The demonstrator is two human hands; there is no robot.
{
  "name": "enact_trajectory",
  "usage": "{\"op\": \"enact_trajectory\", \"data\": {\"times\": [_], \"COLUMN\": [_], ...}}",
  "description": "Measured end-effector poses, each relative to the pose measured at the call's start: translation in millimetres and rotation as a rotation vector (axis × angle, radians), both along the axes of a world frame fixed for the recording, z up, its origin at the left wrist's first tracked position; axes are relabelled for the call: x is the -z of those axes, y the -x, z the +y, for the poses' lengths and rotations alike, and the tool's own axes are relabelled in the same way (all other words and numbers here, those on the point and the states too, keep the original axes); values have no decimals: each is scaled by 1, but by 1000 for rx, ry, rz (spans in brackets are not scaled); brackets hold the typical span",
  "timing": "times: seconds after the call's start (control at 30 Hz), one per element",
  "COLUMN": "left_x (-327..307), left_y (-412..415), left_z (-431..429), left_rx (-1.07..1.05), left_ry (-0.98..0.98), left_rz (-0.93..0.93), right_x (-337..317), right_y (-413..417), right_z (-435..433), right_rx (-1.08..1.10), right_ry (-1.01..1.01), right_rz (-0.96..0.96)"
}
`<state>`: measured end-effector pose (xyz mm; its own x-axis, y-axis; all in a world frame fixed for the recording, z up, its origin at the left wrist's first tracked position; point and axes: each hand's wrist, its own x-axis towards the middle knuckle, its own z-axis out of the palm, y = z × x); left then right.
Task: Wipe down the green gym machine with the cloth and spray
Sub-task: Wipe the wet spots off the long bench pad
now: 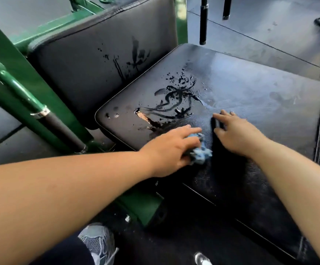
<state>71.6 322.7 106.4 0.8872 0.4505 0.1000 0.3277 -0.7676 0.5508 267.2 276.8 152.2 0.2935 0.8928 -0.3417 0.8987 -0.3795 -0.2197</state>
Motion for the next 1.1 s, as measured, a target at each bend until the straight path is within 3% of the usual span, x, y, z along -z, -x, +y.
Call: {"op": "enact_trajectory", "data": {"times": [0.07,0.17,0.2,0.33,0.4,0.47,0.57,0.6,0.73,0.8,0.87,0.93,1.03,1.1], "left_x": [3,0,2,10,12,17,28,28,28,29,38,39,30,23], "left_y": [25,62,61,34,44,65,93,90,61,67,79,88,89,78], "left_z": [32,75,74,7,12,43,71,63,-16,-20,6,41,75,63], "left_rx": [-170,-706,-734,-295,-123,-201,-690,-742,-375,-191,-134,-392,-965,-996], "left_ry": [26,22,-15,-176,-165,-215,-150,-126,-104,-120,-206,-246,-59,-38], "left_rz": [50,230,210,-59,-53,6,73,46,-165,-158,-108,-88,10,26], "right_x": [16,29,31,34,32,30,34,36,38,37,38,39,38,37], "right_y": [12,29,31,35,35,40,50,52,55,55,54,54,55,54], "right_z": [5,12,13,12,13,17,23,24,23,23,23,22,21,21], "right_rx": [39,104,119,108,111,129,177,191,208,197,183,179,181,185], "right_ry": [-74,-189,-208,-190,-174,-164,-152,-159,-171,-164,-159,-160,-172,-182], "right_rz": [13,-69,-102,-134,-141,-140,-146,-152,-156,-150,-149,-152,-143,-135]}}
